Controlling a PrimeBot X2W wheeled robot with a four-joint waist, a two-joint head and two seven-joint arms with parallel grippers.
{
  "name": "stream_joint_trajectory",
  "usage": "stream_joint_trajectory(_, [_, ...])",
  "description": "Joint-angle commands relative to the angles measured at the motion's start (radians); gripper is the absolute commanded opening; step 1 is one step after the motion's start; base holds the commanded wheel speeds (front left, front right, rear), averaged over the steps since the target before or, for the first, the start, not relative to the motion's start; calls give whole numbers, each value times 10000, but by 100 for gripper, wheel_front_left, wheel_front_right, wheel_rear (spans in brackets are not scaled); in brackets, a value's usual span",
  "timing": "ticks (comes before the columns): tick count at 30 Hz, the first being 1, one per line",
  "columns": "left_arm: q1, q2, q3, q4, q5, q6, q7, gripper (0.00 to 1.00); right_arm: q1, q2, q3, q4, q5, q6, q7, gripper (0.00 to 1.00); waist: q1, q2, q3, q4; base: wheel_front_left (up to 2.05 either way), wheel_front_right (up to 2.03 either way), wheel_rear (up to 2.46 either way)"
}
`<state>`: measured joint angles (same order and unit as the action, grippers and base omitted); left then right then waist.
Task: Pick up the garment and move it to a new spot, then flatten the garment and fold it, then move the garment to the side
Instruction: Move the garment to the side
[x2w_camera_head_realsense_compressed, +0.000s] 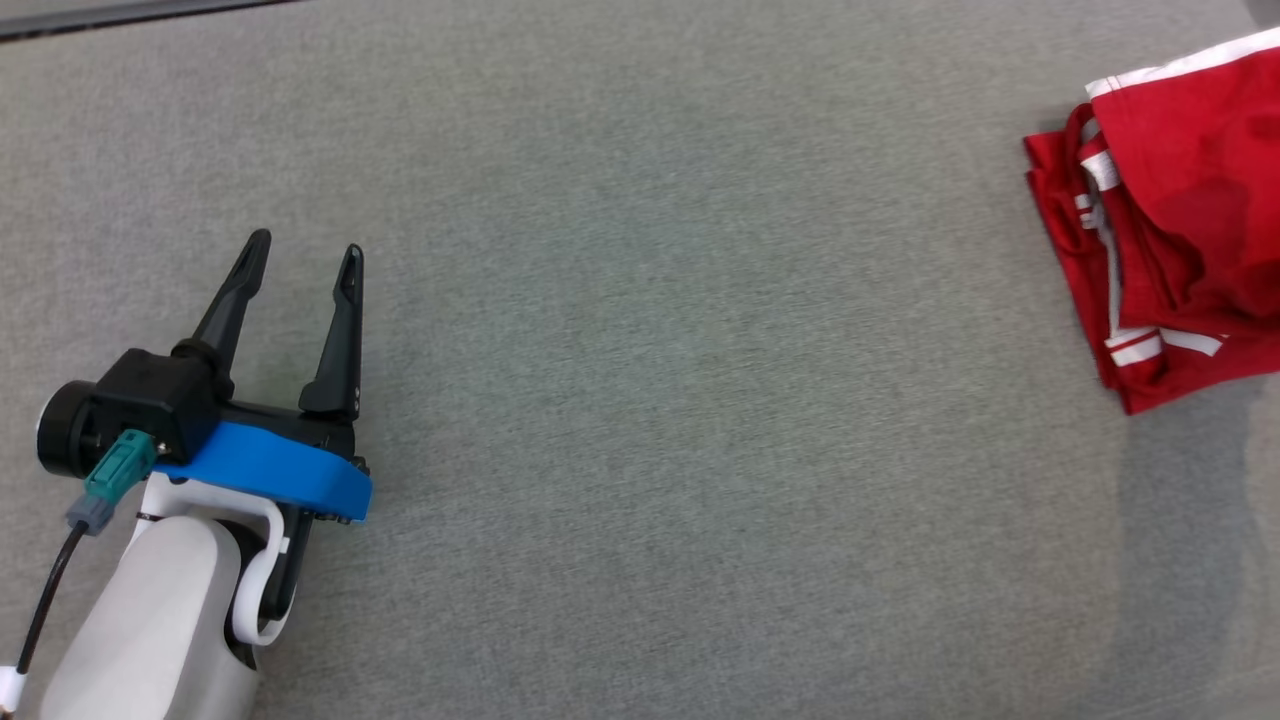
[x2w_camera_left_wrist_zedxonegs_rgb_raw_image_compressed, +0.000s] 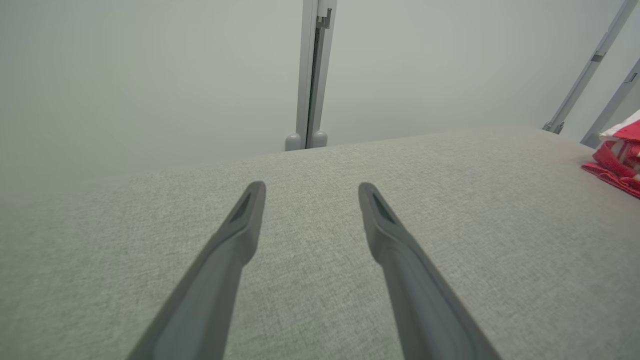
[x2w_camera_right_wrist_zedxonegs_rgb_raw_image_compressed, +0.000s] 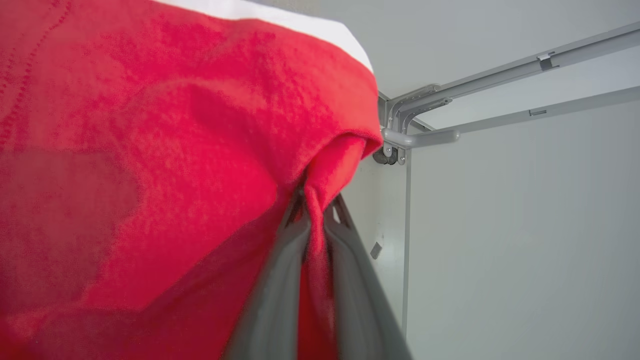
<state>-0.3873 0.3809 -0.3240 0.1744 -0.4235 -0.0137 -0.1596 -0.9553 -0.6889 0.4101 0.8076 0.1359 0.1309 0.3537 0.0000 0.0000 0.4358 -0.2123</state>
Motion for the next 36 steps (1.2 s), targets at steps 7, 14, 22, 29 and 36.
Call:
stream_joint_trajectory(7, [-68, 75, -13, -57, -40, 98, 9, 100, -105, 643, -1123, 930, -1211, 0, -1183, 100, 0, 0, 173, 436, 0, 0, 0])
stream_joint_trajectory(14, [328, -234, -16, 357, -249, 148, -389, 100, 364, 1539, -2600, 1284, -1440, 1, -2253, 100, 0, 0, -683, 531, 0, 0, 0])
stream_joint_trajectory(22, [1076, -637, -189, 1119, -399, 136, -788, 100, 2084, 3497, -4566, 396, 92, 0, -4161, 100, 0, 0, -2276, 678, 0, 0, 0])
stream_joint_trajectory(29, [1779, -878, -71, 1556, -539, 282, -967, 100, 4637, 4832, -4861, -1638, 354, 3, -4848, 100, 0, 0, -3342, 863, 0, 0, 0])
stream_joint_trajectory(36, [2435, -967, 137, 1868, -643, 411, -1024, 100, 6827, 5872, -4654, -3537, -68, 1, -4769, 100, 0, 0, -4132, 1098, 0, 0, 0])
